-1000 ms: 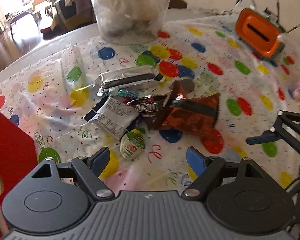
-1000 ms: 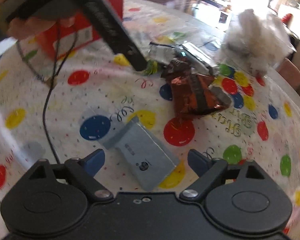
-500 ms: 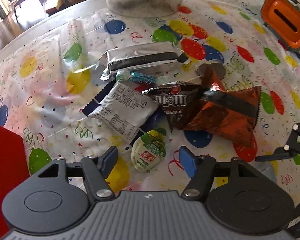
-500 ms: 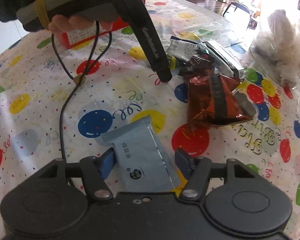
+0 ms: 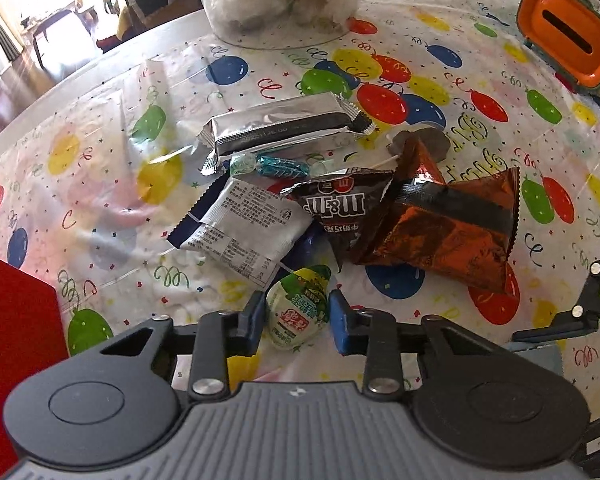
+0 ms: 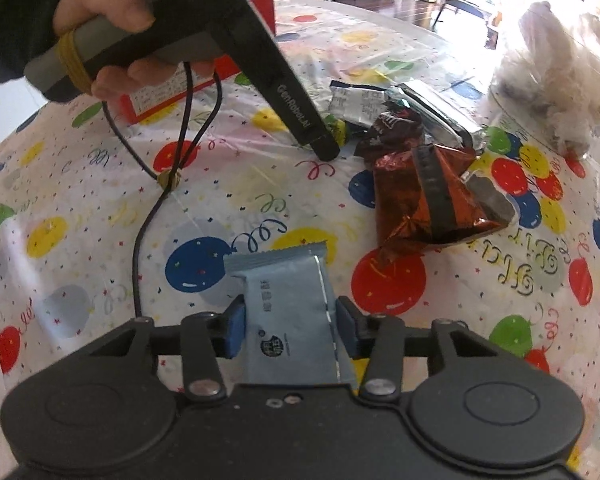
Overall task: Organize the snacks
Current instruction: 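Grasp the green-capped drink with the left tool while the right tool grasps the grey packet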
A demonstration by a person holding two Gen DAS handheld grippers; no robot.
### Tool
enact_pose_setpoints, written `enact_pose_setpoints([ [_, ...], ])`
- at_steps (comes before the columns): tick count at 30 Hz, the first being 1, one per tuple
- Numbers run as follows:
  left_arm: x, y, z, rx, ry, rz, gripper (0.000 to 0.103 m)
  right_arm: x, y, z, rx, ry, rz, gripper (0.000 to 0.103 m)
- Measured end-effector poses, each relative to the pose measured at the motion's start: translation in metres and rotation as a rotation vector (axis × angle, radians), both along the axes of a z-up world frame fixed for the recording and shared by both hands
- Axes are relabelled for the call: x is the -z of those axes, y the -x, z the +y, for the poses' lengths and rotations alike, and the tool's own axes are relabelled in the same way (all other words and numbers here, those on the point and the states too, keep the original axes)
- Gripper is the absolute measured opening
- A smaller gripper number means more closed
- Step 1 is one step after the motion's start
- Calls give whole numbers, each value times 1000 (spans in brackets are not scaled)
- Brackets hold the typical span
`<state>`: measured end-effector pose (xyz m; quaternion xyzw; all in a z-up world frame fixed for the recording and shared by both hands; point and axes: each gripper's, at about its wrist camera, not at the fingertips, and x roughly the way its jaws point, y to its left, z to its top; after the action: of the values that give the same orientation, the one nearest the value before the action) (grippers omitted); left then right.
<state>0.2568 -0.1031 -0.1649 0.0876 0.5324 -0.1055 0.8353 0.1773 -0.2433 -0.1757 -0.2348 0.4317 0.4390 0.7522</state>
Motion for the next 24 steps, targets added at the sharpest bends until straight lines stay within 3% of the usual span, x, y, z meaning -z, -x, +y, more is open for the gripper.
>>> enact_pose_setpoints([
  [11,-12,18,17,-66,77,4,31,-23,11,-8,195,-81,-9,44],
  [24,-73,71,43,-68,161,-66,31,-78,40,8,321,-129,-81,44],
])
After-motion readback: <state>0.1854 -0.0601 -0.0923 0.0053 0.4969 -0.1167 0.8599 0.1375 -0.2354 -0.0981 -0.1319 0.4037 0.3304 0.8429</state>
